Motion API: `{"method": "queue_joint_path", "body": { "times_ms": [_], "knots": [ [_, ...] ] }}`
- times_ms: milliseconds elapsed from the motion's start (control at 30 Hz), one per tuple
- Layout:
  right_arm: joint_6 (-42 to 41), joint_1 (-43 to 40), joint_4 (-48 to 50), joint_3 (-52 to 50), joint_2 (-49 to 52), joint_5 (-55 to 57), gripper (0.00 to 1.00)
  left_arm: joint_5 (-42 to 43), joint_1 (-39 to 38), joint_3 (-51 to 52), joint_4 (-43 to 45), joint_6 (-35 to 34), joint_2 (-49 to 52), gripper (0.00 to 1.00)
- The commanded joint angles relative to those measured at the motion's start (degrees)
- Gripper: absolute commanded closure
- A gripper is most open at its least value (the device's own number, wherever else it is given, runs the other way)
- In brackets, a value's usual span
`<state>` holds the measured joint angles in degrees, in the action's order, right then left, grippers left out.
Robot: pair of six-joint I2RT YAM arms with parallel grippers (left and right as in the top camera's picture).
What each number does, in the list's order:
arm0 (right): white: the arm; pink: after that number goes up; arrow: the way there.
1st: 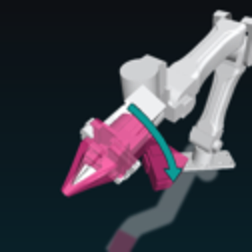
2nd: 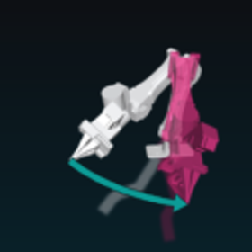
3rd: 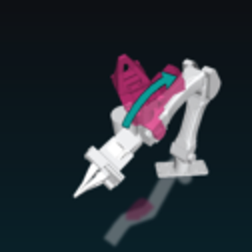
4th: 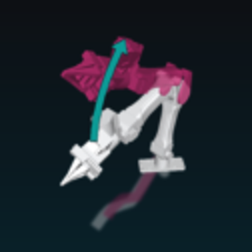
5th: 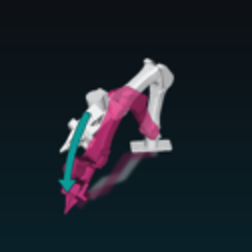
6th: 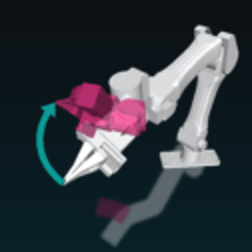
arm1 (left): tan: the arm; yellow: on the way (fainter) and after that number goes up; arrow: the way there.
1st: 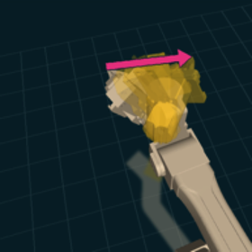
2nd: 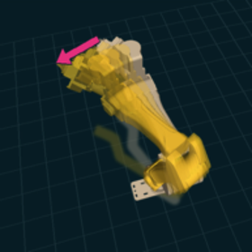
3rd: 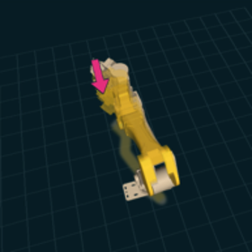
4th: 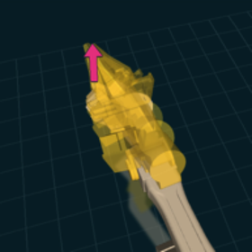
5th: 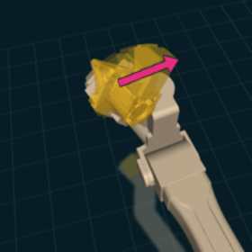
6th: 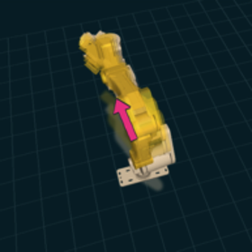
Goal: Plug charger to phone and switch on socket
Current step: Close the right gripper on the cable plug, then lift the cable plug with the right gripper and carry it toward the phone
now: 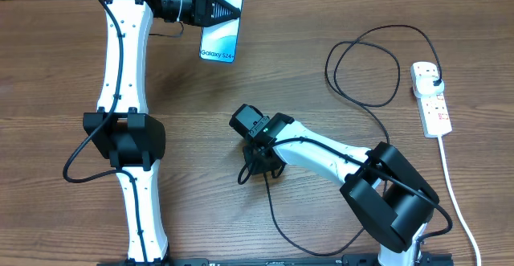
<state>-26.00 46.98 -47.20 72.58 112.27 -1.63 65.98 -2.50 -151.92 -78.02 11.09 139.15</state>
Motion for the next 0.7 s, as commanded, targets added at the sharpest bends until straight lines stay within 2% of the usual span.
{"method": "queue_joint_path", "body": {
  "times_ms": [0,433,667],
  "knots": [
    [4.09,-0.02,0.22,2.54,0.98,-4.26,0.96,2.45,0.13,-0.48,0.26,0.04,-0.17,0.96],
    [6.71,-13.81,3.5,2.6,0.98,-22.86,0.96,1.57,0.35,-0.48,0.26,0.04,-0.17,0.96],
    [10.05,-21.16,9.53,2.49,0.98,-42.14,0.96,1.57,0.35,-0.48,0.26,0.04,-0.17,0.96]
  ]
}}
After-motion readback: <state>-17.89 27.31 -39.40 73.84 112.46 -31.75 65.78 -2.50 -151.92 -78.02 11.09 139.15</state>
